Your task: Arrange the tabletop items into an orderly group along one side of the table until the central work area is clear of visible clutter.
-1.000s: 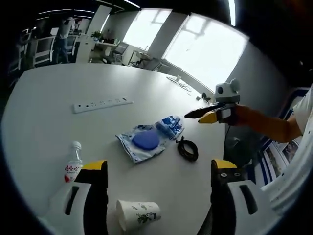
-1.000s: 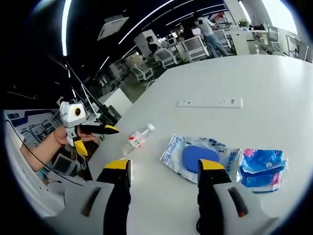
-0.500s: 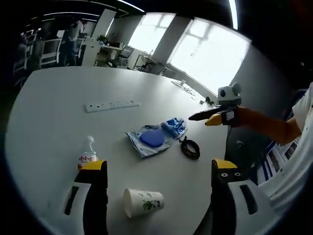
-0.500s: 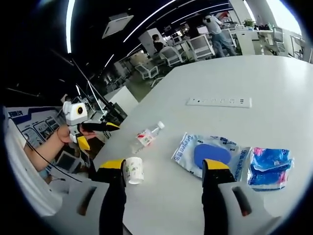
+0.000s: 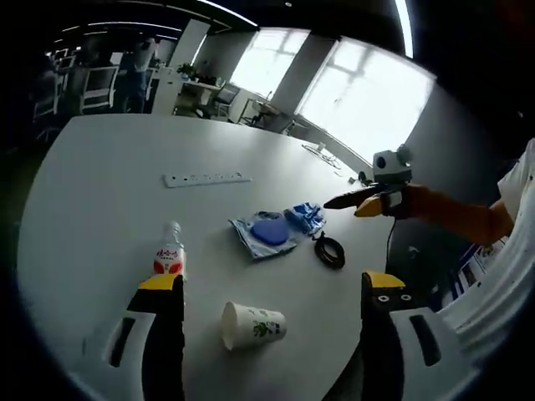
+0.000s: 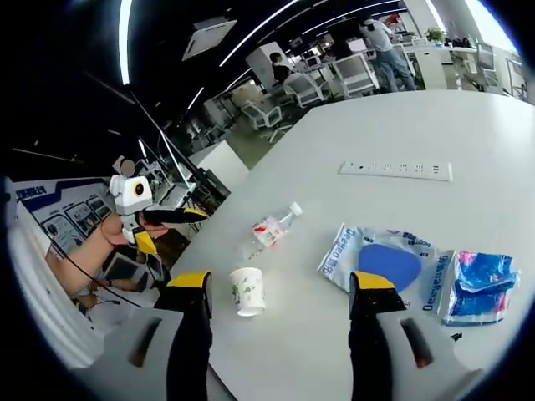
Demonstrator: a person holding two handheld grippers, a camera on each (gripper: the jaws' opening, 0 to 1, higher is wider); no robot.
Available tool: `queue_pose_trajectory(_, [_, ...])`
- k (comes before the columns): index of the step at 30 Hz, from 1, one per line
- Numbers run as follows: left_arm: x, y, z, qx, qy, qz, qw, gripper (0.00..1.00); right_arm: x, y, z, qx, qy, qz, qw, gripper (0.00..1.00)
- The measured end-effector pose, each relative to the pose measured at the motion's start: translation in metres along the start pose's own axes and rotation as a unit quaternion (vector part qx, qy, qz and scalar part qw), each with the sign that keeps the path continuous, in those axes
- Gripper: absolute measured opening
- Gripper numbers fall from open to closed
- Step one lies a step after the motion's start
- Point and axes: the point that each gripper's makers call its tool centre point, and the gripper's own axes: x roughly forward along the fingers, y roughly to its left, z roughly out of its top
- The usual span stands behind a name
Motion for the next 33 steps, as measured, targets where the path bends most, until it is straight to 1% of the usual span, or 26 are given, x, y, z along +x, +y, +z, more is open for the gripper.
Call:
queue_pose_trajectory(7, [-0.015, 0.009, -0.005, -0.009, -0.004, 0.012, 0.9999, 0.90, 0.017, 0.010, 0.004, -0.002, 0.007, 0.014, 0.9999, 0.66])
queue_pose_trajectory(17, [-0.025, 0.019, -0.008, -0.016, -0.011, 0.020, 0.9996, 0.90, 0.046, 0.017, 0.012, -0.006, 0.019, 0.030, 0.9993, 0.66])
queue_pose_trajectory(21, [-0.027, 0.023, -0.013, -0.021, -0.010, 0.020, 0.9995, 0.90, 0.059, 0.021, 0.016, 0.005, 0.017, 0.038, 0.9991, 0.66])
queue_pose_trajectory(23, [-0.028, 0.025, -0.016, -0.023, -0.010, 0.023, 0.9994, 0.90, 0.066, 0.018, 0.019, 0.006, 0.019, 0.042, 0.9989, 0.66])
queue_pose_trajectory(27, [-0.030, 0.027, -0.021, -0.032, -0.012, 0.022, 0.9992, 0.90, 0.078, 0.019, 0.022, 0.005, 0.022, 0.047, 0.9986, 0.66])
queue_pose_trajectory(29, [-0.030, 0.028, -0.024, -0.030, -0.008, 0.023, 0.9993, 0.89, 0.085, 0.020, 0.023, 0.008, 0.021, 0.050, 0.9985, 0.65])
queue_pose_trajectory(33, [-0.032, 0.030, -0.027, -0.034, -0.010, 0.019, 0.9992, 0.90, 0.102, 0.020, 0.027, 0.024, 0.017, 0.054, 0.9981, 0.65])
